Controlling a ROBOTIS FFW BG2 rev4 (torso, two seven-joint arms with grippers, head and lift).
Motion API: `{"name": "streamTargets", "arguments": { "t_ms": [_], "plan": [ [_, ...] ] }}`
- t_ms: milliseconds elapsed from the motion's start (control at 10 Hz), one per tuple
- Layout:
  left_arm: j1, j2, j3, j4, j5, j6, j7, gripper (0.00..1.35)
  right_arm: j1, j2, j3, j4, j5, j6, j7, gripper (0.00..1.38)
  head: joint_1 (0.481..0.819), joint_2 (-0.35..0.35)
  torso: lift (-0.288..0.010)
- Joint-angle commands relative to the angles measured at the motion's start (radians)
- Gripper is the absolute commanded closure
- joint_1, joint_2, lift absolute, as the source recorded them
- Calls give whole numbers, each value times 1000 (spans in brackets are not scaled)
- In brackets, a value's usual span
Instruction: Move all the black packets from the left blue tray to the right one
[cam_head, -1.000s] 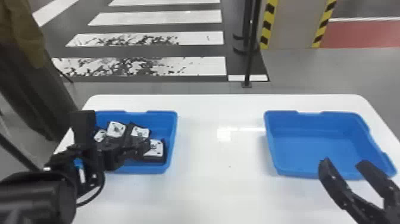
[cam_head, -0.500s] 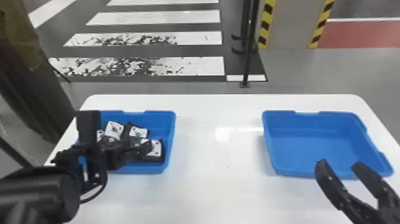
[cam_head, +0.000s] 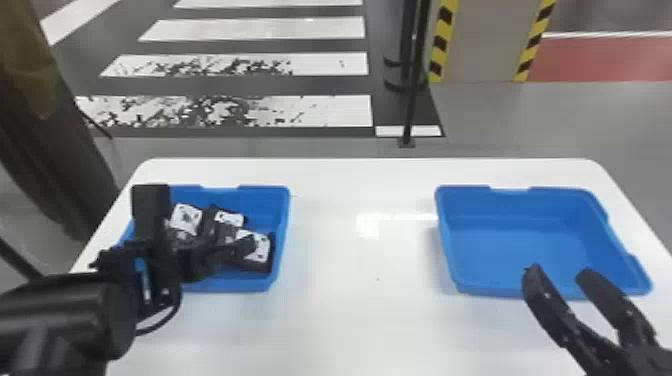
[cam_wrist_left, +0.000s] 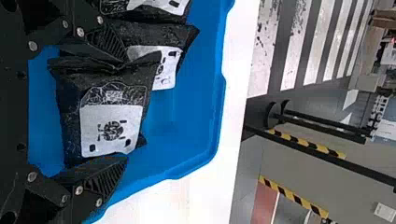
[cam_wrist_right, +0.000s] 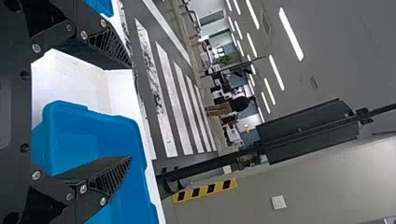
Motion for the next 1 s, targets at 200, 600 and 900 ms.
{"name": "streamTargets", "arguments": {
  "t_ms": [200,600,900],
  "plan": [
    [0,2,-20,20,6,-39,-6,1184,0,0,0,0,-4,4,2,519,695,49,-140],
    [101,2,18,-177,6,-70,-28,1208,0,0,2,-5,-14,4,5,522,695,39,-140],
    [206,2,68,-407,98,-48,-37,1208,-15,0,12,-7,-32,4,31,521,695,62,-140]
  ]
}}
